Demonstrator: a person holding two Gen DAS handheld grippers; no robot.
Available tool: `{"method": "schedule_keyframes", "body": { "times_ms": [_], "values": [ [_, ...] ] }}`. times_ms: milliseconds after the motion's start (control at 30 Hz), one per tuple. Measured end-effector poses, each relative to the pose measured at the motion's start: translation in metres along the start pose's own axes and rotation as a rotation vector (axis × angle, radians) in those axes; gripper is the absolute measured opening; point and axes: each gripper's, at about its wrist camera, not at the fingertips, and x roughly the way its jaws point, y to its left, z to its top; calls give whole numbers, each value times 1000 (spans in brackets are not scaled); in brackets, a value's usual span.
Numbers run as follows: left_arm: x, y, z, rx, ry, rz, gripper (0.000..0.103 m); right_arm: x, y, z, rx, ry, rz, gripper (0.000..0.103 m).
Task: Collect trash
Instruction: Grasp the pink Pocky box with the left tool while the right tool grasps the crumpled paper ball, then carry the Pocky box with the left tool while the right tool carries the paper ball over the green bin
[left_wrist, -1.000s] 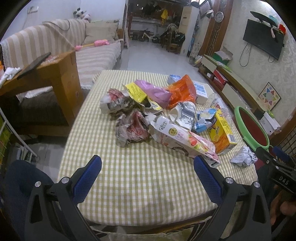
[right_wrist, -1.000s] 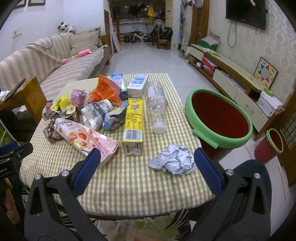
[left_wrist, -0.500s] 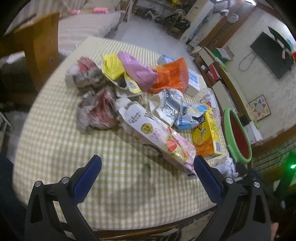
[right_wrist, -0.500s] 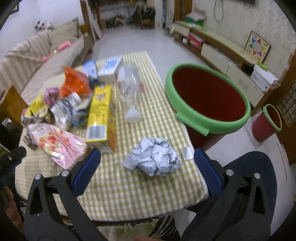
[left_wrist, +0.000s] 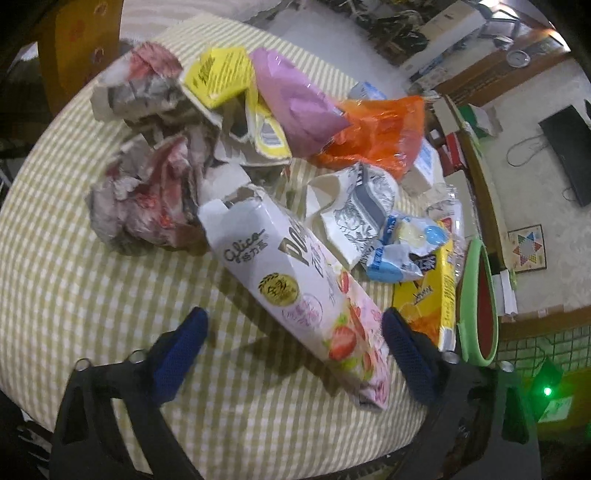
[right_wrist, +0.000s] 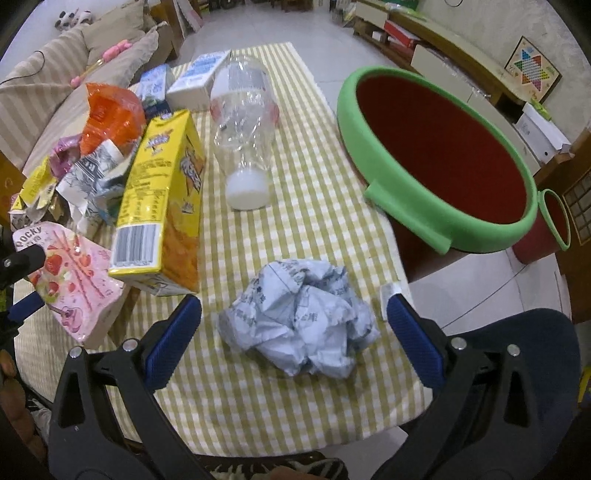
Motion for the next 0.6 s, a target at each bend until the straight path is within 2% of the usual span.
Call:
{"method": "schedule_keyframes", "body": {
  "times_ms": [33,100,267,300,400,467,600],
  "values": [
    [6,-1,1,-19,10,-1,82,1,0,0,-2,2,1,99],
    [13,-4,1,-48,27,-8,67,3,1,0,-10,7,7,98],
    [24,-18,1,-33,31,-32,46,8,7,-1,-43,34,16,79],
    [25,-22,1,-26,26,-31,43,8,7,-1,-45,36,17,77],
    [23,-25,1,-16,28,-37,36,6,5,-1,-42,39,35,69],
    [17,-23,-1,-1,25,-38,34,2,2,-3,-40,38,48,59],
    [6,-21,-4,26,22,-39,29,-4,5,-5,-38,34,89,54]
  ]
}}
